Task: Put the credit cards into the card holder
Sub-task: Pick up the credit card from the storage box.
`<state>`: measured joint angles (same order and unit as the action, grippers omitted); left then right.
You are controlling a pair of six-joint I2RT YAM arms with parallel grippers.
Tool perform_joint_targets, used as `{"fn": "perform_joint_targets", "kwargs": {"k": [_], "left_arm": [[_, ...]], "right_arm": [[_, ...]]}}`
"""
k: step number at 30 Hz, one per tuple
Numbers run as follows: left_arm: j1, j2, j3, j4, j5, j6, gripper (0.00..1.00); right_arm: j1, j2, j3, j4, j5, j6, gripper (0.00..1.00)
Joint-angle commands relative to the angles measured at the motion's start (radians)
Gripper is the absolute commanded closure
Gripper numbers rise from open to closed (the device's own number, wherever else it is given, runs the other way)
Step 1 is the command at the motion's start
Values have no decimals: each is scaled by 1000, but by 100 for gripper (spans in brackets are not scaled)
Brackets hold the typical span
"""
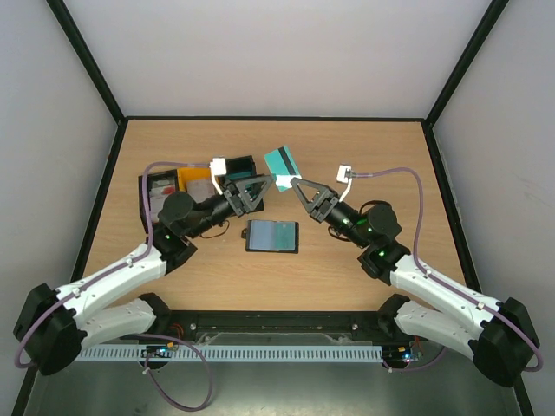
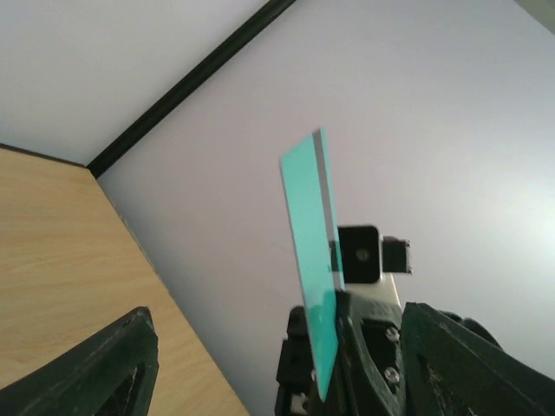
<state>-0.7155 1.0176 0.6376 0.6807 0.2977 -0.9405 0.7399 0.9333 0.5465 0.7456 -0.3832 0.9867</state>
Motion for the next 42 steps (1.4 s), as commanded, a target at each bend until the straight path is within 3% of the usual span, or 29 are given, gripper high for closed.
{"fn": "perform_joint_targets", "kwargs": {"k": [1, 8, 16, 19, 23, 26, 33, 35, 40, 42], "left_arm": [[-7, 56, -10, 177, -55, -81, 26], [-9, 71, -55, 276, -49, -94, 61], [-10, 50, -80, 263, -43, -54, 96], [-10, 32, -80, 219, -52, -23, 98], [-10, -7, -68, 117, -55, 39, 97], [-9, -32, -34, -43, -19, 79, 97], [-9, -81, 34, -243, 99, 94, 97], [-8, -93, 36, -256, 124, 93, 97], [-7, -94, 42, -289, 158, 103, 97], [-7, -94, 45, -322, 155, 114, 97]], "right_arm": [[3, -1, -10, 28, -61, 28, 98], [3, -6, -11, -33, -93, 30, 98], [3, -7, -36, -51, -132, 44, 98], [3, -9, -47, -48, -143, 43, 97], [3, -41, -45, -150, -98, -18, 69], [3, -70, -38, -197, -105, -62, 65], [2, -94, -22, -212, -254, -111, 75], [3, -97, -23, -216, -285, -120, 76], [2, -115, -39, -203, -325, -112, 93], [3, -130, -51, -204, -313, -110, 94]]}}
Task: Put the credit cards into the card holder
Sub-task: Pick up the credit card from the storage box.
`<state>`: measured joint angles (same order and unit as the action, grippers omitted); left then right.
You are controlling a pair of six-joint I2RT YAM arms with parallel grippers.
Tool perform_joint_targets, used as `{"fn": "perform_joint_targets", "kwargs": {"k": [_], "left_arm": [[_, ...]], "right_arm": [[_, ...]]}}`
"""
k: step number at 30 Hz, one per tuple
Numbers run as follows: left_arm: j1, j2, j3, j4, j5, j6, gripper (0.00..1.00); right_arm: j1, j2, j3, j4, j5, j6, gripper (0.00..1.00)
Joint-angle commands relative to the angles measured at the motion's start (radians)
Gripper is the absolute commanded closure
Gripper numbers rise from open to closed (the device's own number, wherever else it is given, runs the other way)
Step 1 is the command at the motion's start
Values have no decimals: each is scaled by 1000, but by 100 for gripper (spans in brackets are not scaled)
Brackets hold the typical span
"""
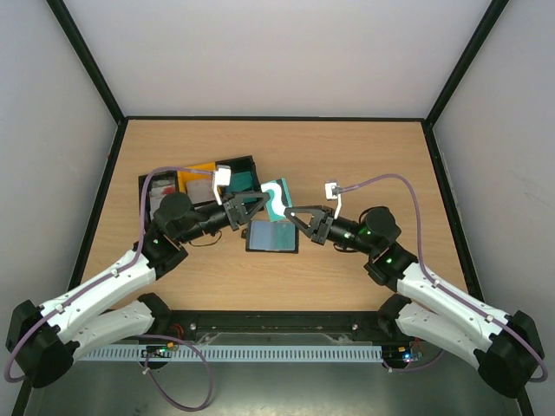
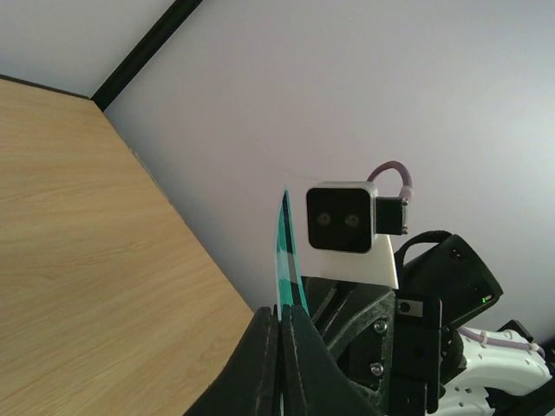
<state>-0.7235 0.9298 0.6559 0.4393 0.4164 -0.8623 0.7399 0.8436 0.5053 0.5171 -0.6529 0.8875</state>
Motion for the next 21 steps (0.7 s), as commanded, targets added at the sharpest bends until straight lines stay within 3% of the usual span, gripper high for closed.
{"fn": "perform_joint_targets", "kwargs": {"k": [1, 5, 10, 14, 19, 20, 21], "left_arm": [[1, -9, 26, -87, 36, 39, 97], [2, -23, 19, -93, 54, 45, 97], [2, -24, 19, -113, 73, 57, 97], [2, -25, 16, -147, 46, 75, 97], [2, -6, -18, -186, -38, 72, 91], [2, 1, -26, -178, -40, 71, 87], [2, 9, -31, -179, -54, 73, 76]], "right_arm": [[3, -48, -15, 20, -30, -15, 92], [3, -67, -25, 5, -9, -34, 86], [3, -60, -29, 21, -32, -40, 98], [3, -69, -60, 48, 8, -18, 98], [3, -60, -112, 49, 97, 15, 98], [3, -52, -118, 40, 109, 18, 98], [2, -44, -126, 31, 123, 22, 98]]}}
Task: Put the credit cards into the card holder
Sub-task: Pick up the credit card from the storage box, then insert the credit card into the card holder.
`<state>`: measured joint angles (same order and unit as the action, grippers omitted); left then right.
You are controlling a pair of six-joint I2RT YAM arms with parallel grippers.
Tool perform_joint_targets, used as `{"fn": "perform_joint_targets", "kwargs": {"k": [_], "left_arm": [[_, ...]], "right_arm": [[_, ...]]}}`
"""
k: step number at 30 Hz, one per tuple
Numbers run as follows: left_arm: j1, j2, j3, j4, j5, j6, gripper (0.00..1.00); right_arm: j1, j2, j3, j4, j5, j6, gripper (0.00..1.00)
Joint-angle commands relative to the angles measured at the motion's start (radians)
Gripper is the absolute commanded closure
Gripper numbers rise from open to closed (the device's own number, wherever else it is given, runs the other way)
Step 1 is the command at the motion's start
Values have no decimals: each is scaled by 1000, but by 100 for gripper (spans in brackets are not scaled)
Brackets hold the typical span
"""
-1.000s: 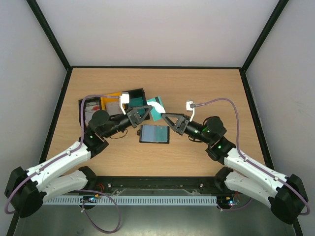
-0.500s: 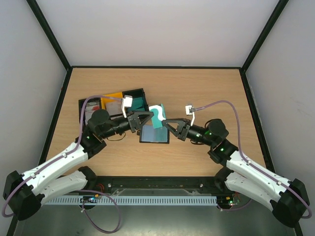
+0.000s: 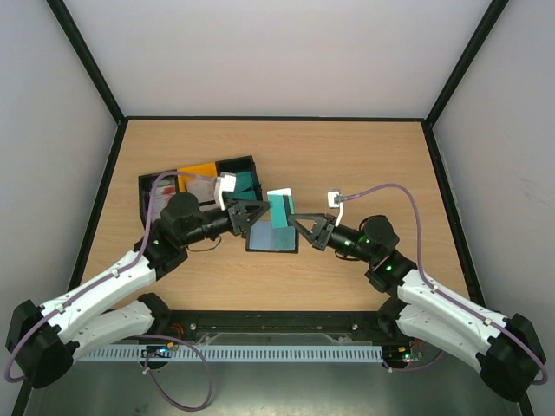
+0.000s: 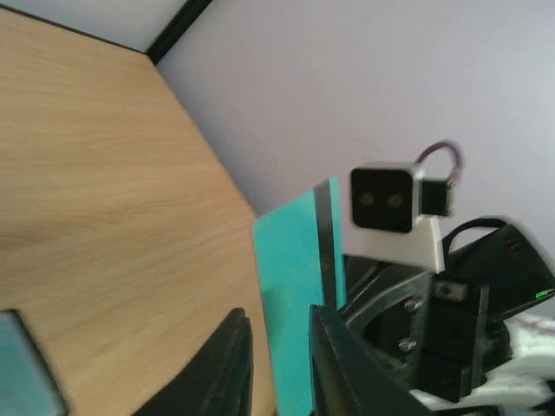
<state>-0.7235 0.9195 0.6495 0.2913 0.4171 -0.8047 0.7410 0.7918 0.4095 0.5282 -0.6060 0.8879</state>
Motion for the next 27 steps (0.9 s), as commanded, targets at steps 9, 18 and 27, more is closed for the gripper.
{"fn": "perform_joint_targets", "kwargs": {"k": [9, 18, 27], "left_arm": [[-2, 97, -122, -133, -292, 22, 31], [-80, 395, -128, -162, -532, 28, 52], [-86, 465, -127, -182, -608, 34, 56]], "right_arm": [[1, 118, -94, -193, 357, 39, 98], [4, 353, -178, 9, 332, 79, 98], [4, 561, -178, 240, 246, 129, 98]]}}
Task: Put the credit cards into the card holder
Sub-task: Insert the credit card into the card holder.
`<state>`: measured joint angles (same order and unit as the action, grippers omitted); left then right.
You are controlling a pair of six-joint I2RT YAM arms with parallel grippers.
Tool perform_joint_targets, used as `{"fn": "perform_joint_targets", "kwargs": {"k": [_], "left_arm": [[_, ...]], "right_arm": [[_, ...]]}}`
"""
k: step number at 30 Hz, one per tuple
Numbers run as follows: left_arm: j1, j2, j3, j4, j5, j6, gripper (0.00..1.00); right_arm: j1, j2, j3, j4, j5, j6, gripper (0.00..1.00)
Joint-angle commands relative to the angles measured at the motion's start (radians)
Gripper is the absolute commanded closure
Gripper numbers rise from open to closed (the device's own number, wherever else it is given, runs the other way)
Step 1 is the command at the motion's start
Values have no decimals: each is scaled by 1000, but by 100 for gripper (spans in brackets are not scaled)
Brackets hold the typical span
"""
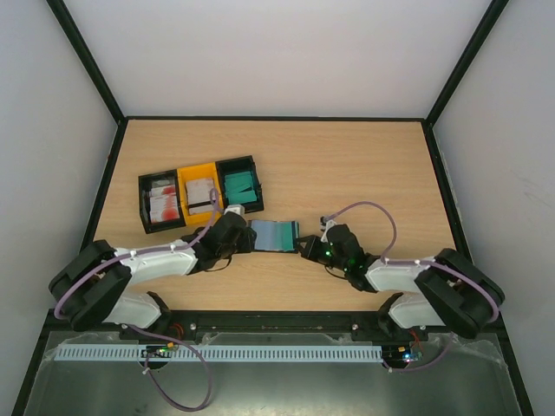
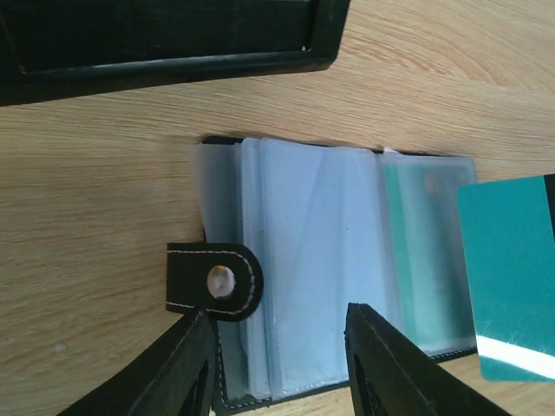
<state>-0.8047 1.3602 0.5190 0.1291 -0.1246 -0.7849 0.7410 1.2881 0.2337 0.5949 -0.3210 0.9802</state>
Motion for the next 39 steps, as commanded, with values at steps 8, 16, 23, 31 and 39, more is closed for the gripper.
{"fn": "perform_joint_targets", "kwargs": {"k": [8, 16, 23, 31, 39], "left_arm": [[-5, 86, 8, -34, -77, 0, 73], [-5, 102, 4, -43, -84, -8, 81], [-5, 107, -8, -29, -74, -11, 81], [-5, 110, -22, -14, -62, -8, 81], [-4, 109, -31, -32, -89, -2, 82]], "right_arm": [[11, 207, 14, 320, -94, 95, 98], [21, 311, 22, 403, -123, 130, 98], [32, 387, 38, 456, -136, 155, 98], [35, 450, 64, 483, -139, 177, 98], [35, 456, 112, 447, -136, 196, 98]]}}
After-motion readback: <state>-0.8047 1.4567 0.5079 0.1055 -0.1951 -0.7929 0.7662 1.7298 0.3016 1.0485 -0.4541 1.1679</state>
